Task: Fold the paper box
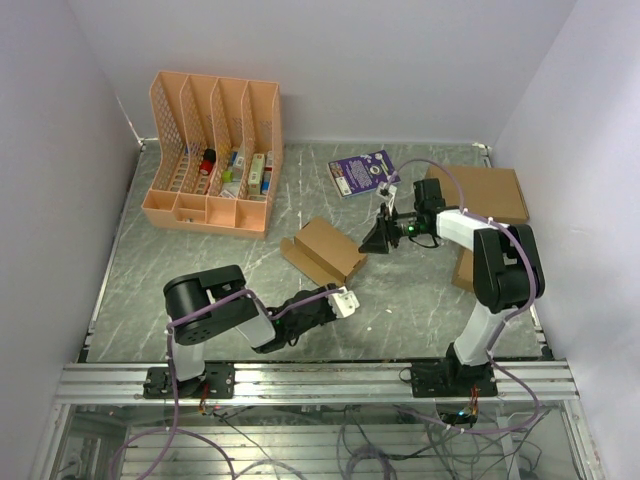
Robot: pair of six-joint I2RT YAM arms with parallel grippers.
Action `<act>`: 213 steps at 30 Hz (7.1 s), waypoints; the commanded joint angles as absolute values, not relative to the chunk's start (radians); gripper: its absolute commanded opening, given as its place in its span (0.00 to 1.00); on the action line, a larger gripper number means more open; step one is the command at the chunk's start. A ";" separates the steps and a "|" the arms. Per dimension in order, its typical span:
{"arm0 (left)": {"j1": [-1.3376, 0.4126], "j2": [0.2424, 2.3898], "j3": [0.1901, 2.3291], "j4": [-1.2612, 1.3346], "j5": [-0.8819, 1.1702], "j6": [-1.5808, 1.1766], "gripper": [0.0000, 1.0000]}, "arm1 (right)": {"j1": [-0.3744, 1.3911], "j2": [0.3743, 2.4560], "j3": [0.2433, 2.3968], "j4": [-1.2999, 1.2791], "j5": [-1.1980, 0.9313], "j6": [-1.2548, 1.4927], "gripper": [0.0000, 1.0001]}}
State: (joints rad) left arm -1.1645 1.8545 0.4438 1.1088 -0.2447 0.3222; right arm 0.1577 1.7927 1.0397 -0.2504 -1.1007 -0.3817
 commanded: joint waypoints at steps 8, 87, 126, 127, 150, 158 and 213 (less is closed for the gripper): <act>-1.161 1.835 0.418 1.182 -0.257 0.266 0.51 | 0.150 1.826 1.065 -0.228 -1.097 -0.246 0.51; -1.161 1.142 0.569 0.445 -0.264 -0.079 0.75 | 0.120 1.677 1.041 -0.209 -1.178 -0.264 0.51; -1.158 1.187 0.547 0.539 -0.201 -0.072 0.75 | 0.161 1.632 1.007 -0.047 -1.160 -0.113 0.51; -1.158 1.195 0.547 0.545 -0.200 -0.077 0.75 | 0.160 1.630 1.008 -0.040 -1.160 -0.106 0.51; -1.134 1.114 0.515 0.535 -0.237 -0.122 0.94 | 0.155 1.621 0.994 -0.109 -1.138 -0.192 0.51; -1.129 1.084 0.492 0.529 -0.237 -0.110 0.94 | 0.146 1.639 0.991 -0.121 -1.139 -0.208 0.51; -1.065 1.282 0.384 0.707 -0.109 -0.007 0.96 | 0.083 1.796 0.891 0.122 -1.126 0.079 0.51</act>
State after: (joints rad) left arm -1.0702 1.2507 0.4191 0.6029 -0.1593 -0.0666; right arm 0.0902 1.7485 0.9276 -0.0036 -1.1320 -0.0593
